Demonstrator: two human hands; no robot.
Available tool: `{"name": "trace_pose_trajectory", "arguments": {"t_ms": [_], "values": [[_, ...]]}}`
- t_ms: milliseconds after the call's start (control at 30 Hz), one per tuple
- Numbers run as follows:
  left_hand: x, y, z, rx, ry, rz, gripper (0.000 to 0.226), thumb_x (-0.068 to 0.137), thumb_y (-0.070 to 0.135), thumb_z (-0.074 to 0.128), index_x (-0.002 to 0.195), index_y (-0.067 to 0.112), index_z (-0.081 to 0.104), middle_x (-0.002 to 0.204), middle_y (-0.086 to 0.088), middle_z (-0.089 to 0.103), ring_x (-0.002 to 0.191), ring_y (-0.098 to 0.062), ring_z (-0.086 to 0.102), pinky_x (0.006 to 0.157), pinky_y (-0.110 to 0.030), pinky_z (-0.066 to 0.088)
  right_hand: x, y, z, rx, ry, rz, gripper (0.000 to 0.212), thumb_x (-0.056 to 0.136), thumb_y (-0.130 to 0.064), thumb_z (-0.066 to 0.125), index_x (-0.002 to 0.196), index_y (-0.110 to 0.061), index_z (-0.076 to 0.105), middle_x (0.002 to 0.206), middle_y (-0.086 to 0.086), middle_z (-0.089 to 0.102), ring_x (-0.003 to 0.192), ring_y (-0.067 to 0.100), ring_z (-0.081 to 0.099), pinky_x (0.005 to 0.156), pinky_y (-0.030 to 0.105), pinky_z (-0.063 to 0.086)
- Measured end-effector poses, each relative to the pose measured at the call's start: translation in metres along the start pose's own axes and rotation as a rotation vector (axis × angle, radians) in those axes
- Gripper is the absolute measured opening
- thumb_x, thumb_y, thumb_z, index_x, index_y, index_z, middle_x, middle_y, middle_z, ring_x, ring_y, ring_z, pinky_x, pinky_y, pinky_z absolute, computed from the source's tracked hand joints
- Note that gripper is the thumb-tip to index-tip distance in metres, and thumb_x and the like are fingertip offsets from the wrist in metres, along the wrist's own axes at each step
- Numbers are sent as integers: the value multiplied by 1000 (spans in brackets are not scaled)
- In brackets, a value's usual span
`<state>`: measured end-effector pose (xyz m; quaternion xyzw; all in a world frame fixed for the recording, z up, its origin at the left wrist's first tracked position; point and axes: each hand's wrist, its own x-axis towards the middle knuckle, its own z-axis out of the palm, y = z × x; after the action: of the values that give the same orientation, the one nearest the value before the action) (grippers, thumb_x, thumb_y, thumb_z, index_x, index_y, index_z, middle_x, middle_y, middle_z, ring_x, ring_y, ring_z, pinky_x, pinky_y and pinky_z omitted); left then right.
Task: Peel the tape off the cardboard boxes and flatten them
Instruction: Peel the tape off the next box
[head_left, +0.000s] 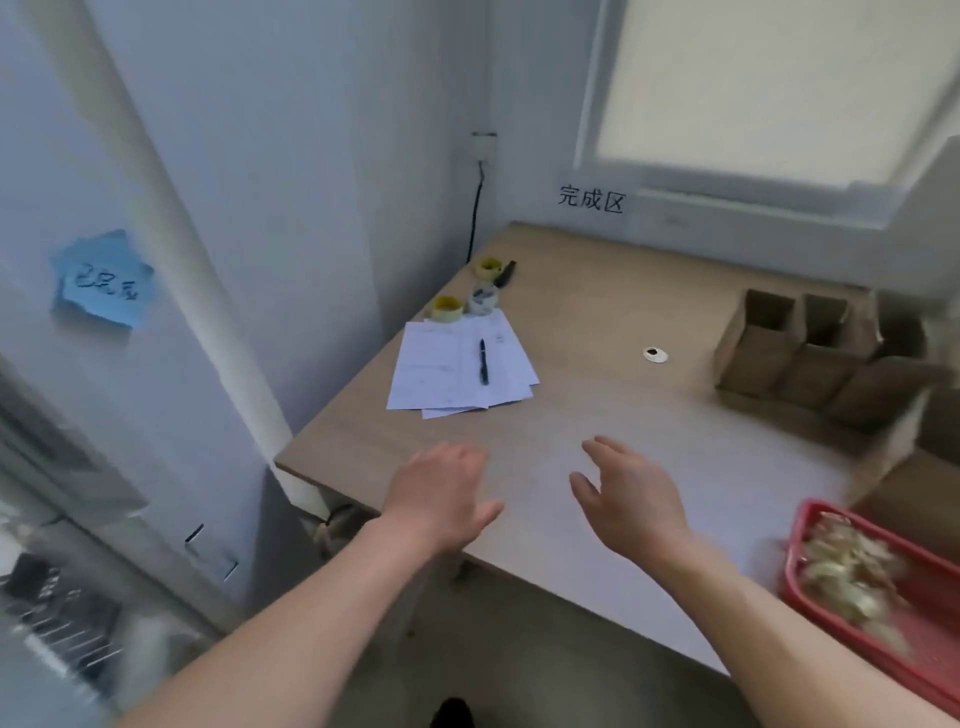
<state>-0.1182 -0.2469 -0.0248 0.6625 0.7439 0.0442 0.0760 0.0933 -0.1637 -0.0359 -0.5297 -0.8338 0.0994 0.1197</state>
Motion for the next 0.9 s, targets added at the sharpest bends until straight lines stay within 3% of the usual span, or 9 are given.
{"name": "trace_pose_trajectory", "arguments": {"t_ms": [200, 533, 633, 733, 900], "values": [[100, 43, 12, -75, 10, 169, 60, 91, 61, 51, 140, 28, 44, 141, 9, 50, 127, -19, 48, 95, -33, 43, 41, 65, -13, -68, 8, 193, 36, 96, -38, 50, 119, -11, 59, 126, 2, 59, 112, 28, 57, 87, 38, 48], [241, 140, 20, -74, -63, 496, 62, 93, 58, 49, 146, 28, 39, 150, 8, 43, 137, -17, 38, 106, -32, 33, 76, 179, -55, -93, 127, 555, 41, 95, -37, 54, 128, -14, 60, 133, 6, 59, 122, 25, 54, 98, 39, 46], [267, 175, 30, -60, -74, 564, 61, 93, 59, 49, 145, 28, 40, 148, 9, 44, 136, -16, 39, 106, -32, 34, 76, 225, -68, -83, 194, 715, 50, 93, -39, 56, 139, -20, 55, 152, 6, 44, 139, 24, 41, 107, 42, 41], [286, 204, 44, -55, -87, 586, 61, 92, 59, 49, 145, 29, 41, 147, 11, 45, 135, -15, 39, 105, -32, 34, 82, 279, -79, -63, 266, 896, 53, 92, -41, 56, 142, -24, 52, 153, 7, 40, 142, 27, 34, 107, 49, 38], [305, 235, 64, -36, -146, 556, 61, 93, 59, 47, 147, 30, 39, 149, 12, 43, 137, -13, 36, 108, -30, 32, 94, 361, -78, -27, 70, 1076, 48, 90, -47, 52, 134, -28, 55, 134, 6, 52, 125, 31, 48, 98, 47, 41]]}}
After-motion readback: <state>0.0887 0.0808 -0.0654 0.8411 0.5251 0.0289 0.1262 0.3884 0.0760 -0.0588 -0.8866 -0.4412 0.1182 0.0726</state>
